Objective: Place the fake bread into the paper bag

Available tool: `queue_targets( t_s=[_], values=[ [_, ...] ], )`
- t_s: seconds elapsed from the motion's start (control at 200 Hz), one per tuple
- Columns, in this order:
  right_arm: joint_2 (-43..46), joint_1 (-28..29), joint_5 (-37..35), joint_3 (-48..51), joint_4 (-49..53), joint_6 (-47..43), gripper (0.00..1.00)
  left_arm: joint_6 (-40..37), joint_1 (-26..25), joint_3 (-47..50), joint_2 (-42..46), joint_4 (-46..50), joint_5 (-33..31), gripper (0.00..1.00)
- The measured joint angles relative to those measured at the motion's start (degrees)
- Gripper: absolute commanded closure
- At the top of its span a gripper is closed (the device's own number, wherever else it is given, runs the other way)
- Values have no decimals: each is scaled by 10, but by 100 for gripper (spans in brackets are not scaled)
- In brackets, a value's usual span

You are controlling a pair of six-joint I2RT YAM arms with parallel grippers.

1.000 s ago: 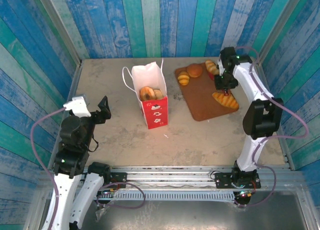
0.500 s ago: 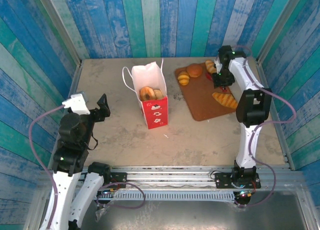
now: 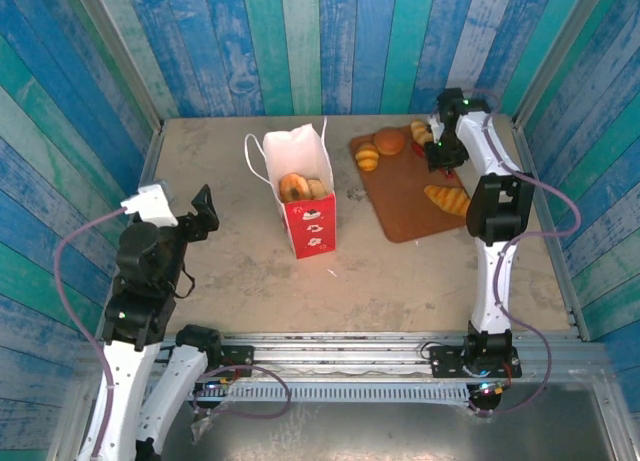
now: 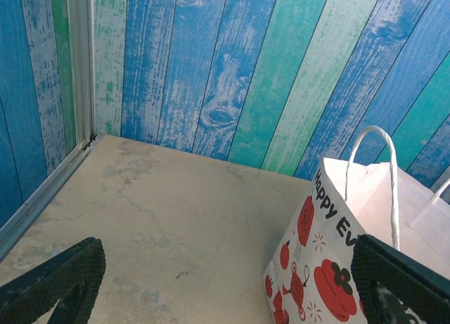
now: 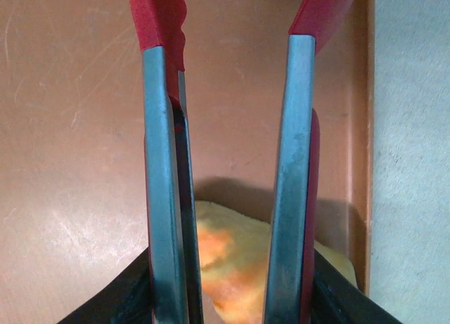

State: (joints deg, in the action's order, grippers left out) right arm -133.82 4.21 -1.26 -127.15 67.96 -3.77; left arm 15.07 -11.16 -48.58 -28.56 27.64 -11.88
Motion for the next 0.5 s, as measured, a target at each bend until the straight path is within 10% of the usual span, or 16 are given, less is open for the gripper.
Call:
queue_targets(
  t_s=[0.501],
  values=[
    [-32, -7, 3, -24, 11, -13, 77, 0, 0, -14, -6, 9, -13, 6]
  ],
)
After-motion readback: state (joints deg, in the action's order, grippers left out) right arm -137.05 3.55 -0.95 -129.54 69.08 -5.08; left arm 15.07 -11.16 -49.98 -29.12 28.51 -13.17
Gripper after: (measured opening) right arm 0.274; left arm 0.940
